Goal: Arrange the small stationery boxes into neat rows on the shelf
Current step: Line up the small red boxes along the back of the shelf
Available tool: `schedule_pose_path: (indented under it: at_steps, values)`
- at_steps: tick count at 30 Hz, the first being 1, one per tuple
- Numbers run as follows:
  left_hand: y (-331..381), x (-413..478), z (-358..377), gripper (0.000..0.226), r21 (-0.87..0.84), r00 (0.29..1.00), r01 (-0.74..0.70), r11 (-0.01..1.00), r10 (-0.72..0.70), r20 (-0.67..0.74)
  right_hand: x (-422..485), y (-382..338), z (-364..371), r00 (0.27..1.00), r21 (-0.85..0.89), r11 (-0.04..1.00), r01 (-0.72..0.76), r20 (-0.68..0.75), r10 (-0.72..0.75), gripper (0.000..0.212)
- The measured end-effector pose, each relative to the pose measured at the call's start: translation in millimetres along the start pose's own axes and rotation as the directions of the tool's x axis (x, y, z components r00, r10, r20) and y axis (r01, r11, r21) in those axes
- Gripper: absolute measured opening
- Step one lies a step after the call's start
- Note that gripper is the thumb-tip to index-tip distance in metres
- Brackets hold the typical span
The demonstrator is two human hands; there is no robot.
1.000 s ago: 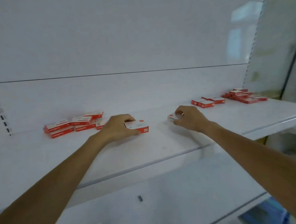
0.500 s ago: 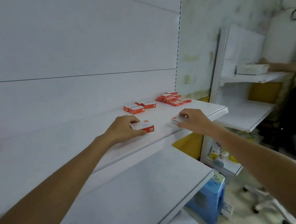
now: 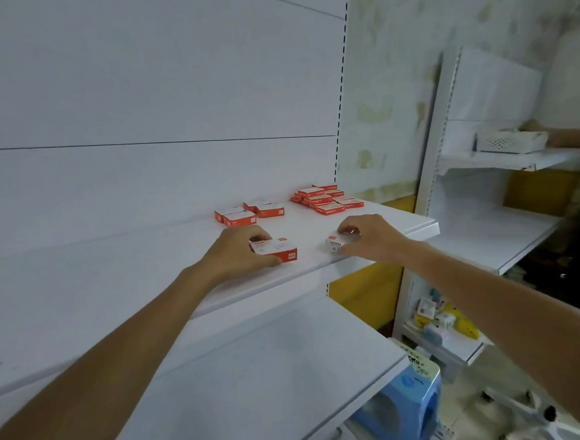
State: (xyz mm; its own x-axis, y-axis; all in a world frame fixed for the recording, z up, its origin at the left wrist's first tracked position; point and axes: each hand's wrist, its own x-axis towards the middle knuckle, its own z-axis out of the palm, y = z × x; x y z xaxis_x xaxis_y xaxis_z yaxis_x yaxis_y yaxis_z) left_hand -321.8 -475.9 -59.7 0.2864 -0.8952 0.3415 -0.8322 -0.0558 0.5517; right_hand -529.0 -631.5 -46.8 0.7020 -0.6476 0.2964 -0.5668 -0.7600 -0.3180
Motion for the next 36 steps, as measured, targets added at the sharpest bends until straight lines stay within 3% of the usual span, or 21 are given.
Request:
schedule_pose_path:
  at_steps: [12,18,22,31,36]
  values:
    - [-52.2,46.5,-25.9,0.049,0.031,0.984,0.170,0.985,-0.168,-0.063,86.6,-23.3,33.5,0.988,0.009,0.989,0.147,0.044,-0.147,0.039]
    - [-60.3,58.3,-19.6,0.054,0.065,0.983,0.181,0.981,-0.178,-0.047,121.3,-17.7,54.0,0.975,0.062,0.975,0.215,0.051,-0.218,0.039]
    - [-68.6,74.7,-29.8,0.046,0.121,0.973,0.187,0.975,-0.167,-0.160,158.1,-7.6,51.7,0.978,0.168,0.964,0.206,-0.026,-0.205,0.033]
    - [-79.7,117.4,2.1,0.058,0.240,0.950,0.300,0.924,-0.267,-0.159,219.9,14.0,69.3,0.887,0.119,0.896,0.427,0.138,-0.441,0.036]
    - [-83.5,131.8,16.0,0.078,0.269,0.917,0.392,0.880,-0.350,-0.191,250.9,19.9,74.6,0.855,0.071,0.921,0.384,0.350,-0.383,0.071]
